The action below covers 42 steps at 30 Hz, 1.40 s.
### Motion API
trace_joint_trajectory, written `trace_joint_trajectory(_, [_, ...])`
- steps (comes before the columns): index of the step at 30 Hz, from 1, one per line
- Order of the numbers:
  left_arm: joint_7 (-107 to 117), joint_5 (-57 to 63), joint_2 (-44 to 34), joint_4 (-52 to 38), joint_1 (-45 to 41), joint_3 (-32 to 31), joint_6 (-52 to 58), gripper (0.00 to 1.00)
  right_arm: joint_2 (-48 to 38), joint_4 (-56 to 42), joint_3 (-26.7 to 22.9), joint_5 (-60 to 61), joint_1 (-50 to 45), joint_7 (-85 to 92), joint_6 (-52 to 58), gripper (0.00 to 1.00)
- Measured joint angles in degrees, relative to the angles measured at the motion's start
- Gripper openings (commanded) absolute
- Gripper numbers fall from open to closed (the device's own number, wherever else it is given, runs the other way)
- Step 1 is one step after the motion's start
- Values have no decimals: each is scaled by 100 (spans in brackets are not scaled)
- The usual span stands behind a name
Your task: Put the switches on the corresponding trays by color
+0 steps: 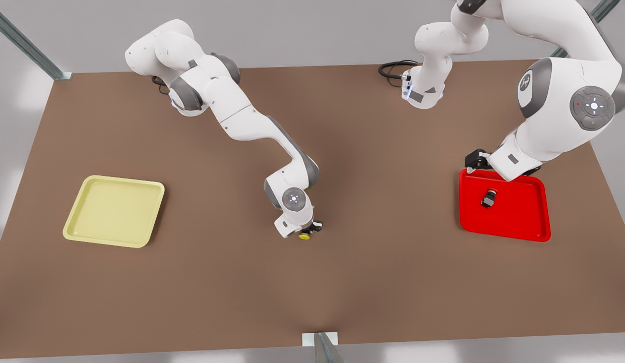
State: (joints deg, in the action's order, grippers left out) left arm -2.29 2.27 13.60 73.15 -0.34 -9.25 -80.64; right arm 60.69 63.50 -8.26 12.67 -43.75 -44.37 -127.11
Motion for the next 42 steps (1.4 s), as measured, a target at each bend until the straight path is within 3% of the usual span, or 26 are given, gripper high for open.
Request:
trace_joint_trajectory(3, [10, -7, 5, 17, 2, 4, -3, 100, -10, 5, 3, 21, 9, 20, -4, 46])
trace_joint_trajectory(16, [20, -11, 1, 91, 0, 5, 12, 100, -218, 29, 46, 274, 233, 91, 36, 46])
trace_joint_trajectory(20, [21, -11, 1, 96, -1, 5, 16, 100, -954, 393, 89, 322, 762, 192, 446, 46])
trace_joint_trajectory(24, [22, -10, 0, 97, -1, 5, 28, 100, -2090, 1461, 22, 79, 1792, 652, 1240, 46])
trace_joint_trajectory(30, [24, -10, 0, 97, -1, 5, 47, 100, -2458, 2208, -1491, -592, 2466, 2213, 2265, 46])
trace_joint_trajectory(34, [24, -10, 0, 97, -1, 5, 55, 100, -2548, 2873, -1735, -963, 2726, 3307, 2438, 46])
trace_joint_trajectory(40, [25, -10, 0, 97, -1, 5, 60, 100, -2405, 3422, -1828, -1315, 3227, 4724, 1840, 46])
trace_joint_trajectory(41, [25, -10, 0, 97, -1, 5, 61, 100, -2323, 3424, -1828, -1332, 3252, 4923, 1718, 47])
trace_joint_trajectory(42, [25, -10, 0, 97, -1, 5, 61, 100, -2277, 3425, -1827, -1351, 3265, 5107, 1613, 100])
